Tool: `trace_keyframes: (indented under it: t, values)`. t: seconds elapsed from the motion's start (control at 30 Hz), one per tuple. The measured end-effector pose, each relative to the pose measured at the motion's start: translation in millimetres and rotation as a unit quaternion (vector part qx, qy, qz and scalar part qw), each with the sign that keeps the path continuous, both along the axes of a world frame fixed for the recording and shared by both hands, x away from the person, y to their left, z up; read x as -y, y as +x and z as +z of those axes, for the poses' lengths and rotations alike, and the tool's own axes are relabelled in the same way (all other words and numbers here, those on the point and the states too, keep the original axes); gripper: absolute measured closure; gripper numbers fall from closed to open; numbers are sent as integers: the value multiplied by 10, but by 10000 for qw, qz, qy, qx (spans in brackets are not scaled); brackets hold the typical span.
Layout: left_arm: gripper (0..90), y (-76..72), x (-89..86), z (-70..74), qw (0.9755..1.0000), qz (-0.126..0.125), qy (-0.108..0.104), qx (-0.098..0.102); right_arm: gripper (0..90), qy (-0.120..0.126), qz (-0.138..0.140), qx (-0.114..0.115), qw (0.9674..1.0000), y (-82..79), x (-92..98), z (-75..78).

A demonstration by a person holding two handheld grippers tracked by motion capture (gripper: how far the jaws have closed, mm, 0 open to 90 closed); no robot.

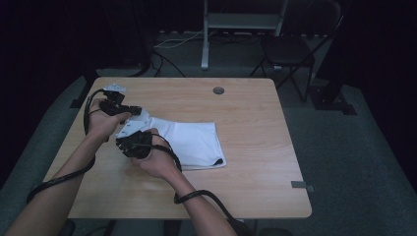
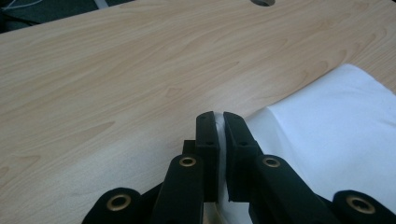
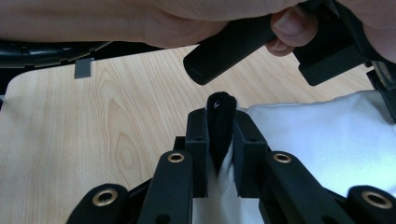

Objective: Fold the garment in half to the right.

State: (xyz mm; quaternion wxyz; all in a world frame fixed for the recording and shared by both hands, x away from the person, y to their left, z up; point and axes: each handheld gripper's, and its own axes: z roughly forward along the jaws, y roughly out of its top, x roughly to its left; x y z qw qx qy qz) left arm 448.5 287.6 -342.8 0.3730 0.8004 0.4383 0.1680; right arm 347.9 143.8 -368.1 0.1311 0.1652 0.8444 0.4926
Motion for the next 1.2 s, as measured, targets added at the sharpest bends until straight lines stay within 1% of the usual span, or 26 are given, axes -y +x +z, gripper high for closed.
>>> trace_keyframes:
  t: [0.03,0.13,0.27,0.57,0.6,0.63,0.7,0.93,0.97,1.07,1.2]
  values:
    - [858,-1,3,31,10000,9,11,37,794,23,-6,16,10000,-1,0,13]
    - [858,2,3,84,10000,29,29,64,795,76,1,70,9999,6,12,64]
    - [858,4,20,144,9999,49,92,83,794,161,-9,56,9999,17,37,128]
    - [858,8,10,180,9998,75,180,92,794,281,-34,-1,9996,24,67,168]
    - [858,4,6,184,9998,106,171,95,794,304,-33,-31,9995,22,61,171]
    - [858,3,0,191,9997,112,177,91,793,299,-22,-3,9996,28,60,172]
    - [858,1,-15,201,9996,125,215,105,793,323,-26,-38,9995,30,45,180]
    - [858,-6,-73,232,9995,182,249,99,793,359,37,-31,9993,36,-8,216]
    - [858,-9,-83,238,9994,202,251,96,793,379,46,-13,9993,39,-17,221]
    - [858,-17,-130,266,9993,233,279,112,792,440,69,-55,9990,43,-42,253]
    - [858,-27,-183,282,9991,285,294,111,792,389,145,-50,9991,62,-91,279]
